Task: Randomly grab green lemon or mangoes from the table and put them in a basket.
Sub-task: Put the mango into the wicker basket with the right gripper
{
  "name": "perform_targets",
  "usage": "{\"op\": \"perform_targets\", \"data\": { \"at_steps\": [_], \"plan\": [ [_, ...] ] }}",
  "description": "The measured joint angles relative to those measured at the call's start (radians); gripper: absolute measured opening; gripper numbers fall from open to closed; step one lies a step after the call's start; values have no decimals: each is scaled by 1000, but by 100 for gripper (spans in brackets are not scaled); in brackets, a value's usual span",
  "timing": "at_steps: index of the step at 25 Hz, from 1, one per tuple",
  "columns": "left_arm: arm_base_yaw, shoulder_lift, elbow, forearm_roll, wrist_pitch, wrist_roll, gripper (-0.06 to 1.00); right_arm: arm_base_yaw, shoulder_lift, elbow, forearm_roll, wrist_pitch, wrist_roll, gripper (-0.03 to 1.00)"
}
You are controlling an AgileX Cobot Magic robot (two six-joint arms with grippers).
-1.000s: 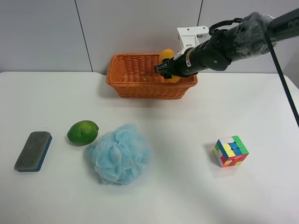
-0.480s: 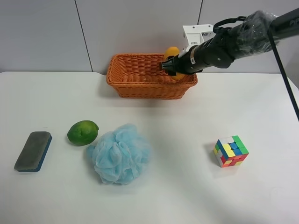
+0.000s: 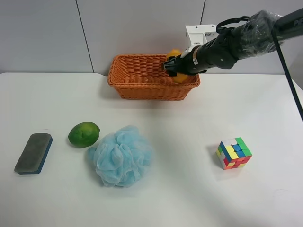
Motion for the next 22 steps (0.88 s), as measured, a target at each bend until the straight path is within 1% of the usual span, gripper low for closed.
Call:
{"op": "perform_targets", "data": {
  "at_steps": [1, 2, 3, 5, 13, 15, 17, 19, 20, 22],
  "plan": [
    [0, 0, 0, 0, 0, 0, 99, 0, 0, 0, 4, 0, 1, 85],
    [0, 0, 0, 0, 0, 0, 99, 0, 0, 0, 8, 0, 1, 90],
    [0, 0, 0, 0, 0, 0, 99, 0, 0, 0, 13, -1, 1, 94],
    [0, 0, 0, 0, 0, 0, 99, 0, 0, 0, 17, -1, 1, 97],
    [0, 0, 0, 0, 0, 0, 99, 0, 0, -2, 20, -1, 1, 98],
    [0, 0, 0, 0, 0, 0, 99, 5, -5, -2, 20, 15, 1, 98],
    [0, 0, 0, 0, 0, 0, 99, 17, -23, -2, 20, 57, 0, 98],
    [0, 0, 0, 0, 0, 0, 99, 38, -53, -2, 20, 117, -2, 98],
    [0, 0, 0, 0, 0, 0, 99, 49, -77, -2, 20, 153, -3, 98],
    [0, 0, 0, 0, 0, 0, 99, 76, -129, -2, 20, 268, -20, 98]
  ]
}}
